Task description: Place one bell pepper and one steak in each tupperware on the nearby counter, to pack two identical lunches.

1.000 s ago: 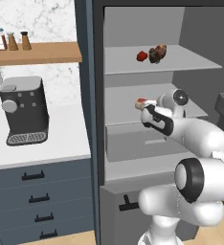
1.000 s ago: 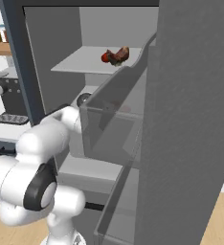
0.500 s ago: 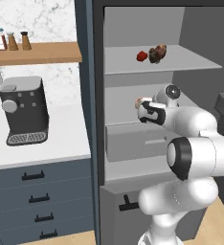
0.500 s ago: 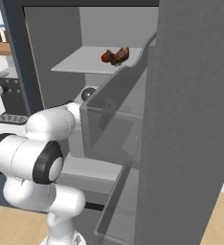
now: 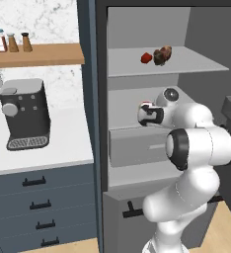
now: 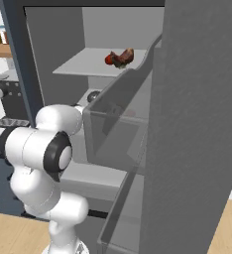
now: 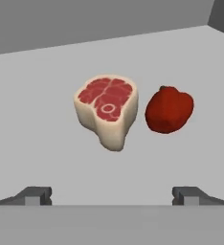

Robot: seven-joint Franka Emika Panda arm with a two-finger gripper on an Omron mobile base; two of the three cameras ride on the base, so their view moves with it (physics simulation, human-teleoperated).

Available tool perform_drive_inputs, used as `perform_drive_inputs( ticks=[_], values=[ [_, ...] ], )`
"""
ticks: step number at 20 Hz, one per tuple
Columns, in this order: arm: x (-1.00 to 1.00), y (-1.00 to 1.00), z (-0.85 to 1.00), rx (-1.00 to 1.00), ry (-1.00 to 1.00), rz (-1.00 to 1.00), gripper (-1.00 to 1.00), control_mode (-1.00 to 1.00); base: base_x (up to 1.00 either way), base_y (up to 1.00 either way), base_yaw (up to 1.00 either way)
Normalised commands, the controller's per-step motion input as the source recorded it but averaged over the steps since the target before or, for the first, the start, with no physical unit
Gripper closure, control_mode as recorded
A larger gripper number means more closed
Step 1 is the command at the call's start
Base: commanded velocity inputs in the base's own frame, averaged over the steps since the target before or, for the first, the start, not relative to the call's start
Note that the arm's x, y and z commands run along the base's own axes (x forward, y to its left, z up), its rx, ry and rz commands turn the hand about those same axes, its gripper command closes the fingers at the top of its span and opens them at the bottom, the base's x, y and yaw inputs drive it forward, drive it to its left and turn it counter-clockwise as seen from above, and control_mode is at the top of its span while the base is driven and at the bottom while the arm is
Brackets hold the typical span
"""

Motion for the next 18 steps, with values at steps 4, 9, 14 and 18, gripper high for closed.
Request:
perform_drive_inputs(
  ticks=[4,9,14,18],
  values=[
    [0.17,0.00,0.00,0.05,0.02,0.00,-1.00,-1.00,0.00,0.00,0.00],
    [0.00,-0.03,-0.02,0.00,0.00,0.00,-1.00,-1.00,0.00,0.00,0.00],
    [0.19,-0.03,-0.02,0.00,0.00,0.00,-1.00,-1.00,0.00,0.00,0.00],
    [0.44,0.00,0.00,0.00,0.00,0.00,-1.00,-1.00,0.00,0.00,0.00]
  ],
)
